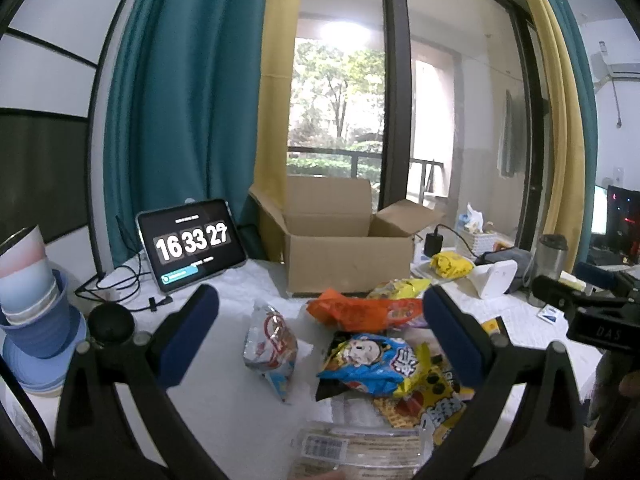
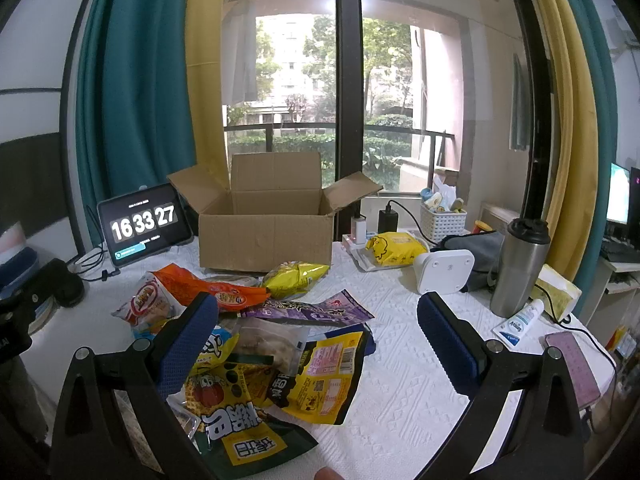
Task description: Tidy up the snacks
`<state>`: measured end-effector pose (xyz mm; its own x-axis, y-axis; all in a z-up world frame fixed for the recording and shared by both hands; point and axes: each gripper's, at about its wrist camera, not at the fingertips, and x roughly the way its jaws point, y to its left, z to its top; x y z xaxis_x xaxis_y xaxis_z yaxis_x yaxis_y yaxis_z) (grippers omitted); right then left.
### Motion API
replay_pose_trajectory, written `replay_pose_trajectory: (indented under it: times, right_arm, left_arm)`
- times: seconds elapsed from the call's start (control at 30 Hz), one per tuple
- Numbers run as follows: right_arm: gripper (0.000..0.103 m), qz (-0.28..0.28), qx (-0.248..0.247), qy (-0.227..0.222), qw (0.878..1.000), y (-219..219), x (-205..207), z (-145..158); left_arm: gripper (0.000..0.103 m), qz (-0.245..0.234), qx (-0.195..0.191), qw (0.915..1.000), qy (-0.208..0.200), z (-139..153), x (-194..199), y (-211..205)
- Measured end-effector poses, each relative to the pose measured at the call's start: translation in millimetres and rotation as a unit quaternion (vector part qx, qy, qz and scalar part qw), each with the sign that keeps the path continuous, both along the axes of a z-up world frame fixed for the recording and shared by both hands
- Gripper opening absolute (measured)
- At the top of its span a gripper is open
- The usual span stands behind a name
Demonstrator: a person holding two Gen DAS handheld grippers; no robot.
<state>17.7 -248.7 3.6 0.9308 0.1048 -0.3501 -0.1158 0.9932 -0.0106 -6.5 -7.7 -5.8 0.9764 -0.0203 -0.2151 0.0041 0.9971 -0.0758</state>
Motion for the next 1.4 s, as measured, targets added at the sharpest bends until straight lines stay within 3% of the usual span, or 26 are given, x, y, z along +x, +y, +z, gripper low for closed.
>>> replay_pose_trajectory:
  times: [0.93,1.17,1.4]
  right_arm:
    - [0.102,-0.005,0.0,-0.002,1.0,-2,0,-1]
    - [0.102,-0.006,-0.004,0.012,1.0,-5,0,-11]
    - [0.102,-0.012,-0.017,0.067,0.998,-8,9,-44]
  left_arm:
    - [0.103,-0.012,-0.003,0.9998,0.014,-8,6,-2]
    - [0.103,-0.042,-0.025,0.9942,0.096,-40,16,1]
    - [0.103,-0.09,-0.051,0.9731,0.206,-90,31,-9]
